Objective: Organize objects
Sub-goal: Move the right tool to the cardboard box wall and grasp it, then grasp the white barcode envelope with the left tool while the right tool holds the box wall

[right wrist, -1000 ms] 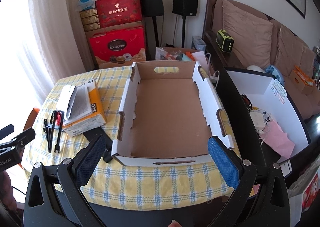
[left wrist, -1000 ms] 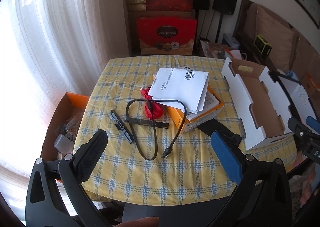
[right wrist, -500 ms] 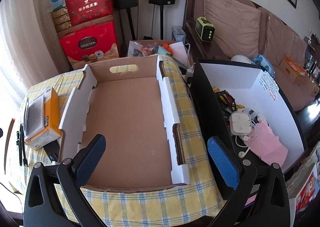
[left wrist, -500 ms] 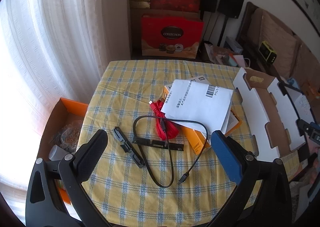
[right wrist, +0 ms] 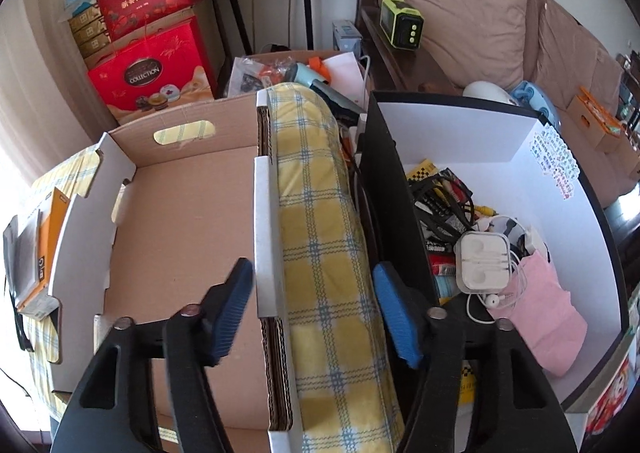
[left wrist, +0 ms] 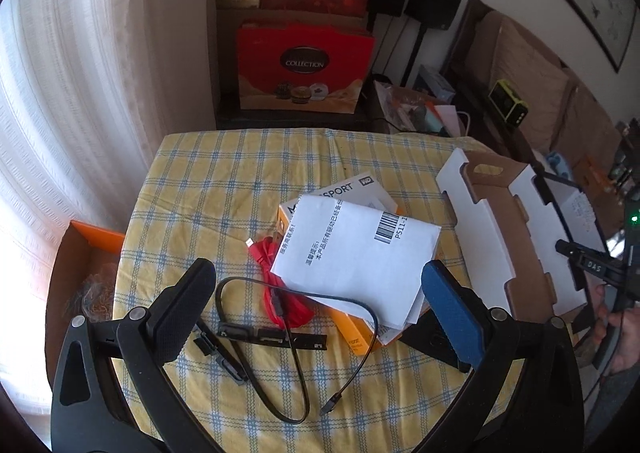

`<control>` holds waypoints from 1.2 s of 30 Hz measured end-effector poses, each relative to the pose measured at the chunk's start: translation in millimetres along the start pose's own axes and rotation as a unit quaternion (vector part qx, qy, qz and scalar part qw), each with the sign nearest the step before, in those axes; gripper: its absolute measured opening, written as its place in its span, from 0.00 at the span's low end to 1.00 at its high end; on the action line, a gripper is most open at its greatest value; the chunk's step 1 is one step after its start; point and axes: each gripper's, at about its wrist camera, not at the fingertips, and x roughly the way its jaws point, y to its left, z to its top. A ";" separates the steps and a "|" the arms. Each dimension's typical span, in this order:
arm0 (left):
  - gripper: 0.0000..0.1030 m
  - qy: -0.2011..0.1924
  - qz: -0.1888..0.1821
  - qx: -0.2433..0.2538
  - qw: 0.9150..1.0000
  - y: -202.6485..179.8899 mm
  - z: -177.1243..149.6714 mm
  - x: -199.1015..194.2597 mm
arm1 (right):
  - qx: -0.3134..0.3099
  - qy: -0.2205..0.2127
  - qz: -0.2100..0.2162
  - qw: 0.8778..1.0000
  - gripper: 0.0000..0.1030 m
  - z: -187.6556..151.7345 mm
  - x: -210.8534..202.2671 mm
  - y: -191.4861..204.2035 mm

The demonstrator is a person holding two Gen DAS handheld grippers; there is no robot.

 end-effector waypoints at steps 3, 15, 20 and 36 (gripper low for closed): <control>1.00 0.011 0.001 0.007 1.000 -9.7 12.5 9.5 | -0.009 0.006 0.009 1.000 0.45 0.9 6.2 3.1; 0.97 -0.003 0.057 0.091 0.994 -70.6 3.4 30.9 | -0.018 0.015 0.015 1.000 0.44 -7.2 11.1 18.3; 0.91 -0.008 0.079 0.108 0.991 -76.1 -2.2 35.5 | -0.018 0.015 0.010 1.000 0.44 -6.4 12.1 18.2; 0.15 0.007 0.029 0.074 0.997 -65.8 -6.4 30.9 | -0.020 0.018 0.003 1.000 0.30 -4.1 15.5 16.9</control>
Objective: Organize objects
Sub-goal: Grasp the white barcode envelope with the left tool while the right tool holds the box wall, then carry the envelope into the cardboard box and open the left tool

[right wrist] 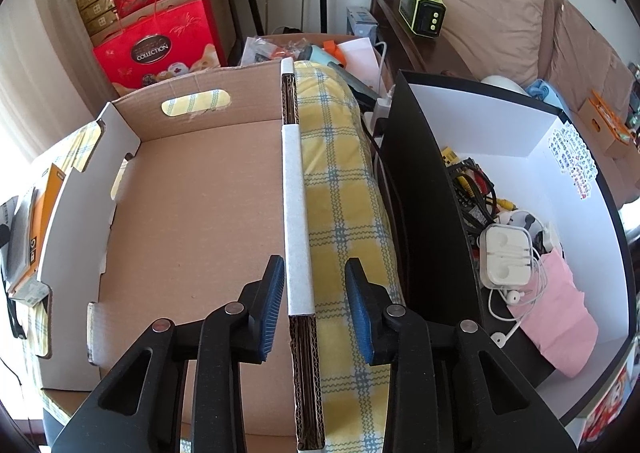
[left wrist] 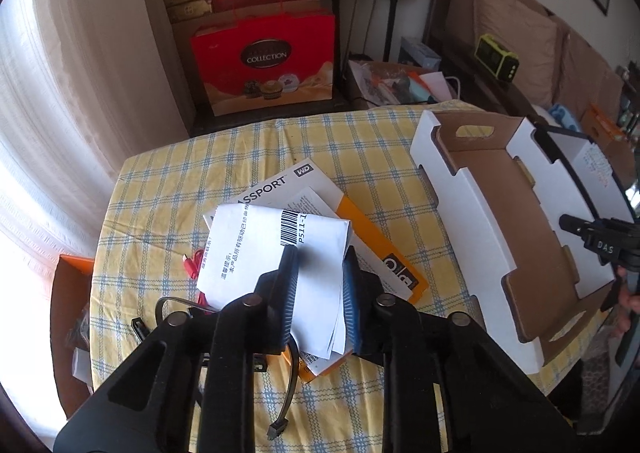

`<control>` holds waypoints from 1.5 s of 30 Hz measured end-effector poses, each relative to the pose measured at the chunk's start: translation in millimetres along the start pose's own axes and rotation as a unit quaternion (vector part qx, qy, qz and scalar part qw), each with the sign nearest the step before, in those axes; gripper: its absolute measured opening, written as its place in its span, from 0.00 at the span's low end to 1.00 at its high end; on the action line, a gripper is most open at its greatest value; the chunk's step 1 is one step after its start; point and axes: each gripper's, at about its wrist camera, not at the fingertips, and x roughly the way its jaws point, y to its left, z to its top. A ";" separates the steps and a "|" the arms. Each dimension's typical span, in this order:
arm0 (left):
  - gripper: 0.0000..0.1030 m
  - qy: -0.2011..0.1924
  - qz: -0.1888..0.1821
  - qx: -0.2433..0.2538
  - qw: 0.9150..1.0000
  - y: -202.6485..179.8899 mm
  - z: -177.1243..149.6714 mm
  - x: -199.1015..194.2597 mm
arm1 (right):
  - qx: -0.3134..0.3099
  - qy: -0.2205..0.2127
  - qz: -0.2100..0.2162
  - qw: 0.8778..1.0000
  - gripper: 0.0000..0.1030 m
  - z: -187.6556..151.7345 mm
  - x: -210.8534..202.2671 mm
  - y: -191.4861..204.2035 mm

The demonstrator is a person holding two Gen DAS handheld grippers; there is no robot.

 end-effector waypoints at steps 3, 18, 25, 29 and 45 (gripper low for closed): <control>0.06 -0.023 -0.029 -0.018 0.999 7.2 3.9 -19.0 | 0.002 -0.001 0.002 1.000 0.30 -0.4 0.0 -0.5; 0.00 -0.079 -0.142 -0.076 0.984 24.8 26.8 -64.0 | 0.010 0.004 0.032 0.999 0.10 -1.4 1.4 -0.9; 0.00 -0.072 -0.182 -0.051 0.979 -10.6 26.9 -59.3 | 0.004 0.006 0.030 1.000 0.10 -1.7 0.2 1.0; 0.00 -0.059 -0.206 -0.040 0.976 -38.4 21.1 -49.8 | 0.000 0.005 0.028 1.000 0.10 -1.5 0.2 2.0; 0.01 -0.036 -0.278 -0.006 0.960 -100.0 32.3 -44.7 | -0.001 0.004 0.033 0.999 0.09 -2.2 -0.2 -0.2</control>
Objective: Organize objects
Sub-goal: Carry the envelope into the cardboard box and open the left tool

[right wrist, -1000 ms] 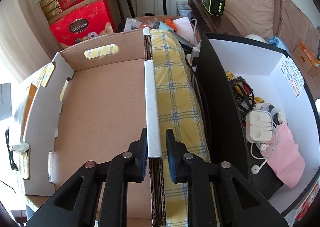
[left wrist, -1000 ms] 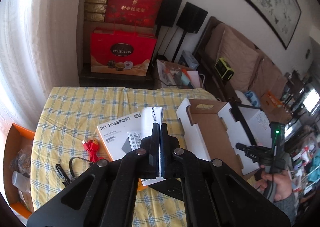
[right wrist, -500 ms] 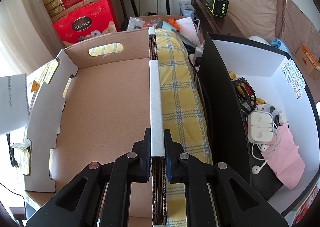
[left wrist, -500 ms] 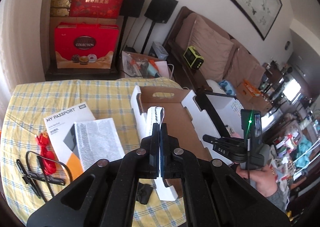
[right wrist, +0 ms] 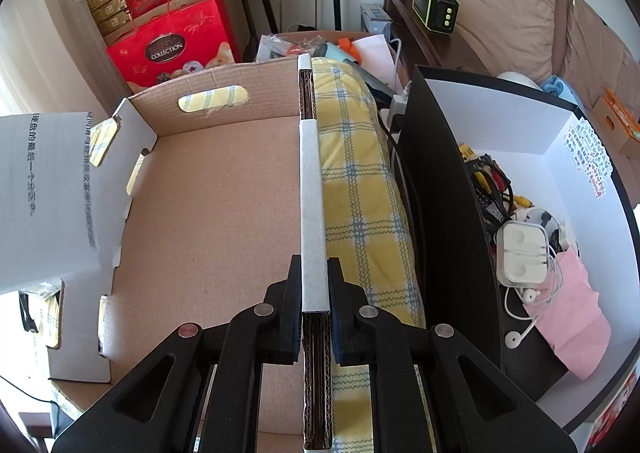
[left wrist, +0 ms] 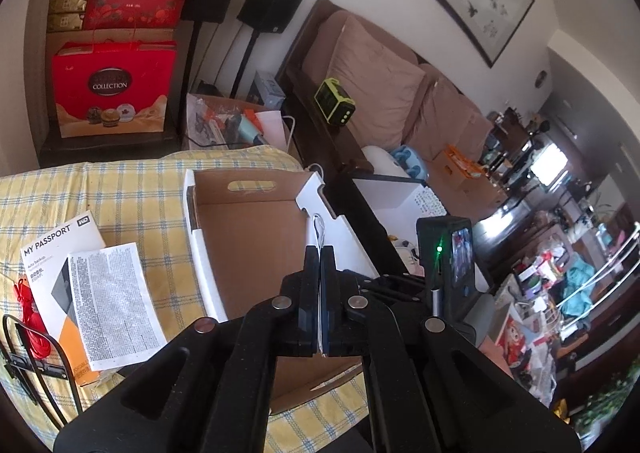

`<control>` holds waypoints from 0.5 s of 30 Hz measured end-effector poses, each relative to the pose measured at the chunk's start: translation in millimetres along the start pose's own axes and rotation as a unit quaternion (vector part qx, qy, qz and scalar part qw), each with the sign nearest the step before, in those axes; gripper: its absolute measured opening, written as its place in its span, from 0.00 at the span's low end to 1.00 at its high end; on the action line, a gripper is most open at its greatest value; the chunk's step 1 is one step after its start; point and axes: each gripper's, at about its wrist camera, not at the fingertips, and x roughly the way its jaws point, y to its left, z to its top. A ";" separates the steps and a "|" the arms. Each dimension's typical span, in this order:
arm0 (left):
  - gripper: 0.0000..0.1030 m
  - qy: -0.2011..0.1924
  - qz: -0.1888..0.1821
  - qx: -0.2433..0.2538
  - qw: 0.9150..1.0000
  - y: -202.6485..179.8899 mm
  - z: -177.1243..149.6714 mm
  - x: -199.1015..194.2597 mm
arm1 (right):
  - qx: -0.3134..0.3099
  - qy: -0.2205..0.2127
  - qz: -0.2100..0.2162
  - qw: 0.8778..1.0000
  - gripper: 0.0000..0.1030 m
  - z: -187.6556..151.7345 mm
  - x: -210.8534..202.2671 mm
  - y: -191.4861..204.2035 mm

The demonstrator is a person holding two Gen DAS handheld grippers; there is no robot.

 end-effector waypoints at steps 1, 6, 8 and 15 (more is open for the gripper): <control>0.01 0.010 0.001 0.002 1.000 -0.7 -3.8 5.9 | 0.000 0.000 0.000 1.000 0.09 0.1 0.0 0.0; 0.01 0.071 -0.020 -0.026 0.997 10.6 -24.3 37.7 | -0.001 0.000 0.000 1.000 0.09 -0.2 0.1 -0.2; 0.01 0.089 -0.026 -0.038 0.995 14.7 -32.2 46.3 | 0.000 0.000 0.000 1.000 0.09 -0.2 0.1 -0.3; 0.17 0.099 0.001 -0.039 0.994 19.5 -43.7 48.6 | 0.001 0.001 0.002 1.000 0.09 -0.4 0.5 0.3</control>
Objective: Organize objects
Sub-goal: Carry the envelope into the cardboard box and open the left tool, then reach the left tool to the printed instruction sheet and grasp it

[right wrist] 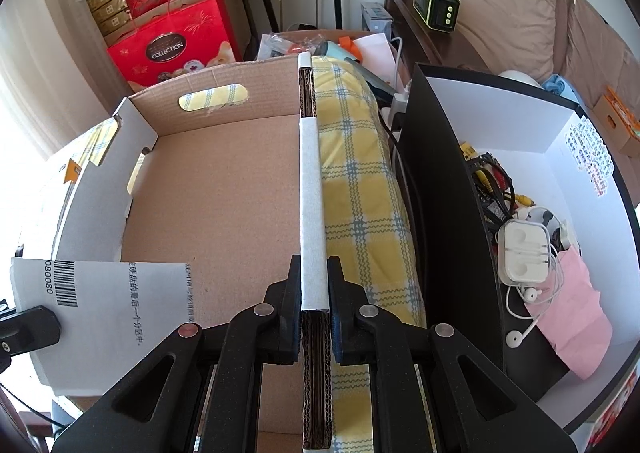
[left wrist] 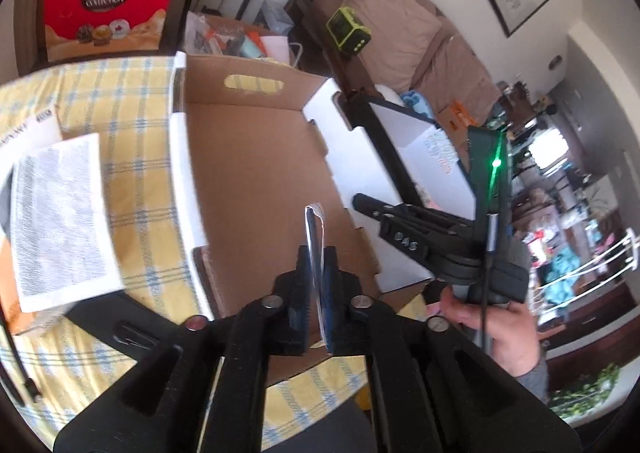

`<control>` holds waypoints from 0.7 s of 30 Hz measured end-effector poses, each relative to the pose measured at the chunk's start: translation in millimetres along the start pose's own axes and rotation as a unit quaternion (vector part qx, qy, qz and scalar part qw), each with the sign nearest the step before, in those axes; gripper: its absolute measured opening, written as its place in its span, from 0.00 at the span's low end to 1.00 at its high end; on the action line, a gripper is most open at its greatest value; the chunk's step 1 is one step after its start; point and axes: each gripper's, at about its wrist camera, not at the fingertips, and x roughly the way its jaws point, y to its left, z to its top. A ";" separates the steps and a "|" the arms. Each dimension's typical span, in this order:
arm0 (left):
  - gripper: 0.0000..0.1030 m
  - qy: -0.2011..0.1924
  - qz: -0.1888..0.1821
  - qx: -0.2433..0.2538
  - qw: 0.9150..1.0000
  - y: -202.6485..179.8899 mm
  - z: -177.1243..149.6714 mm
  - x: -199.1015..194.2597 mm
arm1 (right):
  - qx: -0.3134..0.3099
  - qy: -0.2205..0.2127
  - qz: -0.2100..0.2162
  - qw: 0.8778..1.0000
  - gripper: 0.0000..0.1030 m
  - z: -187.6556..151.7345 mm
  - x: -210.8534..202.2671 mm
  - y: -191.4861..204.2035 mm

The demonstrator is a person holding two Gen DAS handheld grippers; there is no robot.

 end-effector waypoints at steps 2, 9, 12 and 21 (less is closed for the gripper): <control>0.42 -0.014 0.016 0.009 1.000 -1.1 -0.9 -8.3 | 0.000 0.000 0.000 1.000 0.09 -0.1 0.1 -0.1; 0.66 -0.040 0.042 0.034 0.998 -1.5 3.0 -37.6 | 0.001 0.001 0.002 1.000 0.09 -0.8 1.5 0.2; 0.68 -0.051 0.041 0.022 0.998 7.9 7.0 -50.2 | 0.001 0.001 0.002 1.000 0.09 -1.2 1.9 0.8; 0.78 -0.076 0.097 -0.035 0.992 67.2 18.4 -88.0 | 0.000 0.003 0.003 1.000 0.09 -2.2 1.6 -0.4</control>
